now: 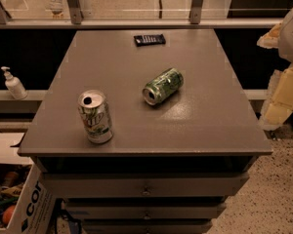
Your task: Move green can near rxbar blueberry
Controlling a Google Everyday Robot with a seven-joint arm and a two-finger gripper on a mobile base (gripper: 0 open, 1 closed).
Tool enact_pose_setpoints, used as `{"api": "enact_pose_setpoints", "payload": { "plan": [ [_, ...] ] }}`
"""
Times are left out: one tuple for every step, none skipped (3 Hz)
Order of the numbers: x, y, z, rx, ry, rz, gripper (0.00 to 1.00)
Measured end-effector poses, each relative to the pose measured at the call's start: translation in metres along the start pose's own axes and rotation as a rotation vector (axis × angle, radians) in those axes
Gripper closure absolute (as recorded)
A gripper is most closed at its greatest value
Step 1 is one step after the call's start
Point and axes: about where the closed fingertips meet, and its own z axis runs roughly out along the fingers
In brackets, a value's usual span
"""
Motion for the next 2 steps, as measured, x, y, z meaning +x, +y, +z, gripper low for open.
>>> {"api": "enact_pose_setpoints", "payload": {
  "plan": [
    [0.000, 0.000, 0.000, 0.000, 0.000, 0.000, 0.00],
    [-0.005, -0.011, 0.009, 0.022, -0.022, -0.016, 0.00]
  ]
}}
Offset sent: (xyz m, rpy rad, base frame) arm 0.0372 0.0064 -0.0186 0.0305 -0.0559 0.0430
